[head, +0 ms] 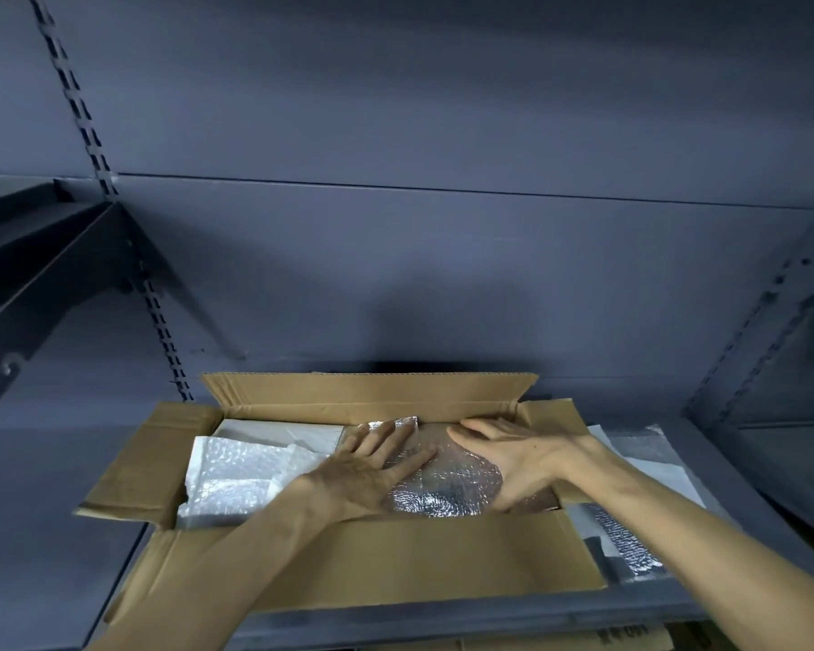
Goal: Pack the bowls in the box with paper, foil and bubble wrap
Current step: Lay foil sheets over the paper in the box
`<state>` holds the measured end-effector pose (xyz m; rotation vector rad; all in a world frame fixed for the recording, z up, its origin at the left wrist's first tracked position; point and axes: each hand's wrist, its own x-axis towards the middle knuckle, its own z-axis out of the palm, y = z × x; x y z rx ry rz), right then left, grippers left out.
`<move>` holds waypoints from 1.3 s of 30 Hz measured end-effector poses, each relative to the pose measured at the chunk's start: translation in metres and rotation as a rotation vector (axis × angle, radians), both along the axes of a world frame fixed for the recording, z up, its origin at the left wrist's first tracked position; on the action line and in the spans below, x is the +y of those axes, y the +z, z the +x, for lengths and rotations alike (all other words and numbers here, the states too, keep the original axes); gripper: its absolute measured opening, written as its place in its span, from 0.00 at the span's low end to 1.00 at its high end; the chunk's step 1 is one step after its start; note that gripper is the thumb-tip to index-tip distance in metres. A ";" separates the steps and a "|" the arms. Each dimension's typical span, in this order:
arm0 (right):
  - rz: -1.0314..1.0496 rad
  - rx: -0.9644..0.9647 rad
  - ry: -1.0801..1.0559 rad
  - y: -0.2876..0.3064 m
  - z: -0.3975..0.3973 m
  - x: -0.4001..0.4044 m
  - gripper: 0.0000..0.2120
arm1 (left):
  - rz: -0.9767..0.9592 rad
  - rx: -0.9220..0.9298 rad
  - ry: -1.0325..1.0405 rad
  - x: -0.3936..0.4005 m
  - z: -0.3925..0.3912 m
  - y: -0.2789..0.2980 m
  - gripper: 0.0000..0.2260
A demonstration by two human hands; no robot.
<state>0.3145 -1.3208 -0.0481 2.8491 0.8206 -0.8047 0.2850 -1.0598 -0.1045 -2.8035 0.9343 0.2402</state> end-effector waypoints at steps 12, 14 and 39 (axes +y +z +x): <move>0.286 -0.141 -0.126 -0.022 -0.033 0.010 0.37 | -0.292 -0.171 0.038 -0.002 -0.008 0.007 0.38; 0.281 -0.142 -0.044 -0.013 -0.033 0.006 0.39 | -0.296 -0.146 0.059 -0.001 -0.007 0.006 0.44; -0.041 0.020 -0.099 0.031 -0.012 0.003 0.57 | -0.237 -0.049 0.041 -0.001 0.001 0.020 0.42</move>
